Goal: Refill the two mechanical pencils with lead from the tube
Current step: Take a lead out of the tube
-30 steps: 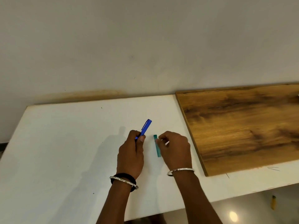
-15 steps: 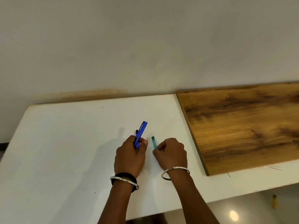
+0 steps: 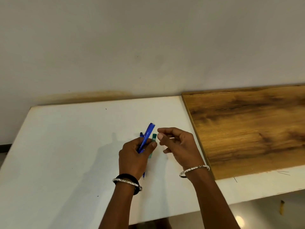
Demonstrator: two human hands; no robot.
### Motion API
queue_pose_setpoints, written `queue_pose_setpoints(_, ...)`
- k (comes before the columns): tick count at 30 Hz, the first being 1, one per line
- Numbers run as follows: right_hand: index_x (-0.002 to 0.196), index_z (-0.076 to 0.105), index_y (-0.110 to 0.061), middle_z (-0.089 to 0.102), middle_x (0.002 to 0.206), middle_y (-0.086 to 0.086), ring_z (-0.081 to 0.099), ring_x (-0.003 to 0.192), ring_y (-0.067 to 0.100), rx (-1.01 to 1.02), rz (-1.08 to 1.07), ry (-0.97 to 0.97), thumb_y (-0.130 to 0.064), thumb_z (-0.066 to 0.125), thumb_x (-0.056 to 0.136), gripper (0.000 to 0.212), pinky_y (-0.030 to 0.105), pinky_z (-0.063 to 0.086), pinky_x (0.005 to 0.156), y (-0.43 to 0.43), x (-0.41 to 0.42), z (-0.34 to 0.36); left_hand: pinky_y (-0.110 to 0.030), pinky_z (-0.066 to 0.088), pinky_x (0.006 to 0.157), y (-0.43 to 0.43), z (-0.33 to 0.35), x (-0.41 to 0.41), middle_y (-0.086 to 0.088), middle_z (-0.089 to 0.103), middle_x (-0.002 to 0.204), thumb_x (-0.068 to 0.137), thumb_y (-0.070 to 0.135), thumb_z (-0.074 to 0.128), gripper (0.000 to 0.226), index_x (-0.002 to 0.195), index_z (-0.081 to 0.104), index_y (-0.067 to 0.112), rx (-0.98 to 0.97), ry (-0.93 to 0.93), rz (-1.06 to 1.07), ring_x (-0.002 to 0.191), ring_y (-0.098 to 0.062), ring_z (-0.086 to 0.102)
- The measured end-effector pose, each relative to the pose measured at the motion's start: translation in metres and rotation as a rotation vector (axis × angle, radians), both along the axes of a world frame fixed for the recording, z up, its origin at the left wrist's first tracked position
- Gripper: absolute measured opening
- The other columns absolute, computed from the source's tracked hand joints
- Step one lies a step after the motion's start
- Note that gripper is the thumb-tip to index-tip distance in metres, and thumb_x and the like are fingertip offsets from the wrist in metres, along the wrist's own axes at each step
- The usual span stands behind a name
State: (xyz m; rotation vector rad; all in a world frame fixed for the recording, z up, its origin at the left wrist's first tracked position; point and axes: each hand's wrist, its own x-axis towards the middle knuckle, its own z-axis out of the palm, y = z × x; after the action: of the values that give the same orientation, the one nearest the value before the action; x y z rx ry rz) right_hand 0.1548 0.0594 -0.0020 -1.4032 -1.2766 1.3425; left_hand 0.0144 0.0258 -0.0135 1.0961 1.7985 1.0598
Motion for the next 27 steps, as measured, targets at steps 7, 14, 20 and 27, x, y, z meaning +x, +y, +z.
queue_pose_setpoints(7, 0.087, 0.076, -0.010, 0.075, 0.078, 0.004, 0.071, 0.073, 0.019, 0.092, -0.010, -0.181, -0.012, 0.070, 0.086, 0.006, 0.034, 0.061, 0.072, 0.000, 0.003, -0.006, -0.023, 0.049, 0.072, 0.001, -0.002, 0.003, 0.007, 0.071, 0.081, 0.074, 0.041, 0.076, 0.020, 0.089, 0.076, 0.027, -0.028, 0.054, -0.089, 0.077, -0.014, 0.065)
queue_pose_setpoints(14, 0.085, 0.070, -0.011, 0.076, 0.074, 0.004, 0.073, 0.067, 0.016, -0.013, -0.179, -0.026, -0.017, 0.066, 0.090, 0.009, 0.030, 0.060, 0.067, 0.001, 0.003, -0.007, -0.029, 0.051, 0.070, 0.000, -0.003, 0.002, 0.003, 0.074, 0.077, 0.077, 0.041, 0.073, 0.014, 0.078, 0.076, 0.027, -0.048, 0.010, -0.073, 0.075, -0.016, 0.066)
queue_pose_setpoints(20, 0.081, 0.078, -0.021, 0.072, 0.074, -0.007, 0.065, 0.063, 0.009, 0.086, -0.076, -0.515, -0.028, 0.078, 0.079, 0.007, 0.032, 0.060, 0.070, -0.003, 0.001, -0.016, -0.025, 0.050, 0.066, -0.001, -0.001, 0.001, 0.011, 0.072, 0.075, 0.078, 0.039, 0.074, 0.008, 0.072, 0.068, 0.040, -0.040, -0.037, 0.034, 0.073, -0.009, 0.065)
queue_pose_setpoints(27, 0.091, 0.078, -0.015, 0.076, 0.089, 0.004, 0.069, 0.077, 0.017, 0.030, 0.058, -0.809, -0.028, 0.075, 0.082, 0.016, 0.021, 0.050, 0.075, -0.010, -0.012, -0.024, -0.015, 0.041, 0.062, -0.003, 0.002, -0.001, 0.008, 0.073, 0.079, 0.077, 0.045, 0.070, 0.007, 0.074, 0.065, 0.045, 0.002, -0.046, 0.075, 0.079, -0.009, 0.067)
